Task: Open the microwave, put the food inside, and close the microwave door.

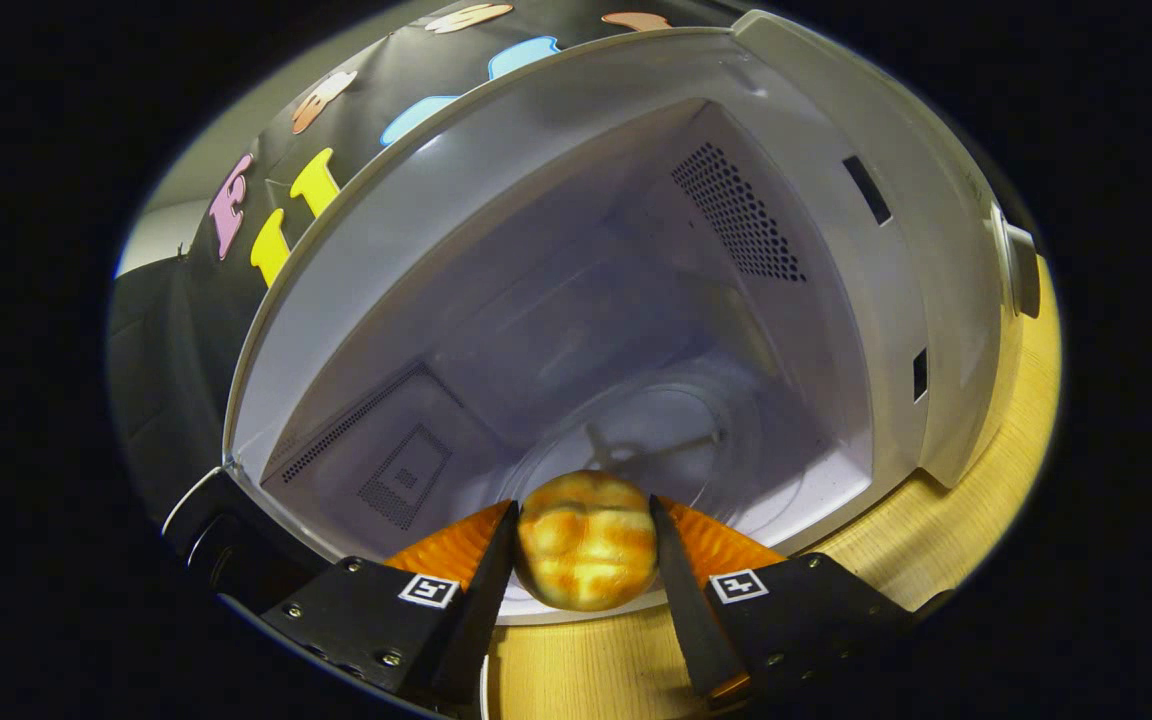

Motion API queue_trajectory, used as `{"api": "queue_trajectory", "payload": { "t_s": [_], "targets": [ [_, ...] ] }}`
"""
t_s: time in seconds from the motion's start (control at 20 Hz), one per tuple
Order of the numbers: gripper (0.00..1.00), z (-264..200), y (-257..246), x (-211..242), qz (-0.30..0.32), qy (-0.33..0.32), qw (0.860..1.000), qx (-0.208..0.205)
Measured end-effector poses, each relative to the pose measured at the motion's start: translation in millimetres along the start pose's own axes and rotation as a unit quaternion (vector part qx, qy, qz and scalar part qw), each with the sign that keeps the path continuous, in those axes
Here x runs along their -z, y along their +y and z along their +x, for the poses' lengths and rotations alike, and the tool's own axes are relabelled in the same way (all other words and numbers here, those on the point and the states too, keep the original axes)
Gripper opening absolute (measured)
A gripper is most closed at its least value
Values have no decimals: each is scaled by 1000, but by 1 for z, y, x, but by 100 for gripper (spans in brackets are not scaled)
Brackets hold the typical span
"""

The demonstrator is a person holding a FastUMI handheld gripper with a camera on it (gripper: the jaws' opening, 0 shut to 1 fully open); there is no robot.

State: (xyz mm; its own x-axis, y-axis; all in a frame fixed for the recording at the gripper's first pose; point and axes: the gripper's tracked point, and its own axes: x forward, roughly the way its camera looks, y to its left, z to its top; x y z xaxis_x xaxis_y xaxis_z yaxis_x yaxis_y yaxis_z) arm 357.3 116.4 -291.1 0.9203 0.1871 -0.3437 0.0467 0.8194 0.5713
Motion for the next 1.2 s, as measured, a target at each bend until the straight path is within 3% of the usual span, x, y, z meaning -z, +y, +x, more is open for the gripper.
{"api": "queue_trajectory", "payload": {
  "t_s": [0.2, 0.45, 0.75, 1.0, 1.2],
  "targets": [
    [97, -5, 1, -3, -7, -1, 1000, 0],
    [98, -37, 5, -10, -37, 8, 999, -5],
    [97, -117, 24, -42, -107, -24, 994, -26],
    [97, -185, 47, -66, -130, -56, 989, -40],
    [97, -234, 67, -64, -164, -63, 983, -54]
  ]
}}
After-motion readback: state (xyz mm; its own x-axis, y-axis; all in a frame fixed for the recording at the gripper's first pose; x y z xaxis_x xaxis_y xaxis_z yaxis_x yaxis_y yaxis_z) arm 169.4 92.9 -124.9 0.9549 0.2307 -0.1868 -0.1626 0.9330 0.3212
